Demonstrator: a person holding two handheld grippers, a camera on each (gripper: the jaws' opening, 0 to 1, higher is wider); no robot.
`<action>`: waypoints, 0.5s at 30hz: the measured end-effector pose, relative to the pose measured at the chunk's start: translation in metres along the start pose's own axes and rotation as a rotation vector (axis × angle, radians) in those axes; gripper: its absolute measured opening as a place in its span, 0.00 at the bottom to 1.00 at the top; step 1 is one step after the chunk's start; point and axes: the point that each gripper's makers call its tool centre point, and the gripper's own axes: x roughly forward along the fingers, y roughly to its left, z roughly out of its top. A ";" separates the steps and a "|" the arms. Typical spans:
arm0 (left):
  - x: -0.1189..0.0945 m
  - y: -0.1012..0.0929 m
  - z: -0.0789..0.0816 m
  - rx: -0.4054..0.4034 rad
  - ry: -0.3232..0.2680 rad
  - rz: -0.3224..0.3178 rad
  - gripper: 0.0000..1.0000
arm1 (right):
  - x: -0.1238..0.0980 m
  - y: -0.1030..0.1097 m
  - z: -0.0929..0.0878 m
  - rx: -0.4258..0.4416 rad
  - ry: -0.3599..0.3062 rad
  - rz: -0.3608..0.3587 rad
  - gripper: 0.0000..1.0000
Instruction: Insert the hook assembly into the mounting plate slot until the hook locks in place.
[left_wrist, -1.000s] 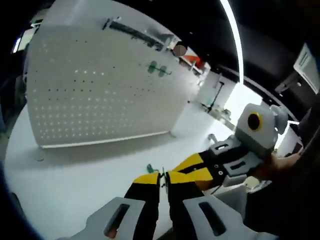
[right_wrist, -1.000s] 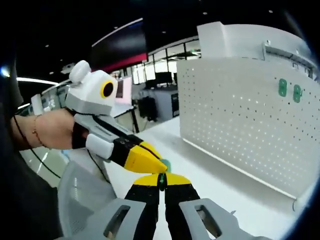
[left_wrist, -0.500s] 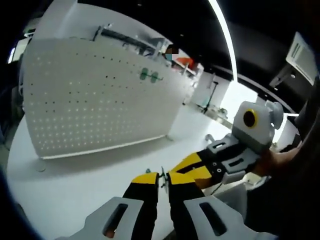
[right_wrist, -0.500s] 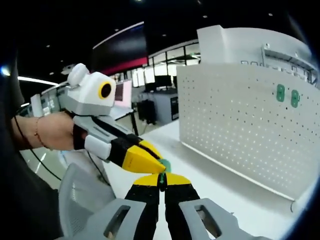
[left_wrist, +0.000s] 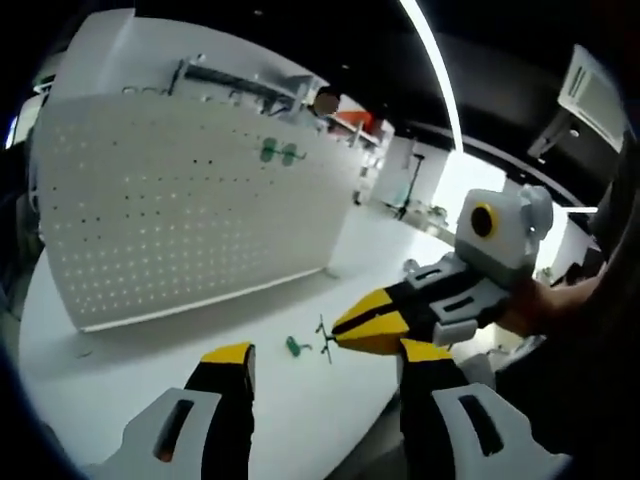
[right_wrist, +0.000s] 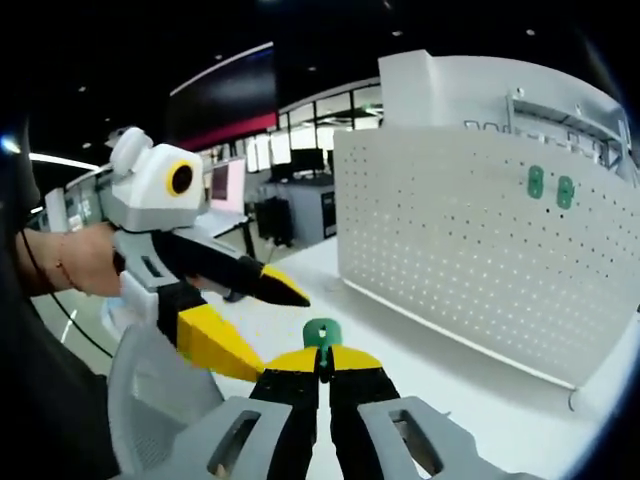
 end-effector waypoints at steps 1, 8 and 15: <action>0.000 -0.003 0.001 0.030 -0.002 -0.001 0.68 | -0.001 0.000 0.000 0.001 0.000 -0.002 0.00; 0.003 -0.017 0.004 0.046 -0.012 -0.017 0.90 | -0.009 -0.002 -0.001 -0.006 -0.005 -0.032 0.00; 0.003 -0.027 0.005 0.065 -0.015 -0.020 1.00 | -0.014 -0.003 0.001 0.007 -0.022 -0.043 0.00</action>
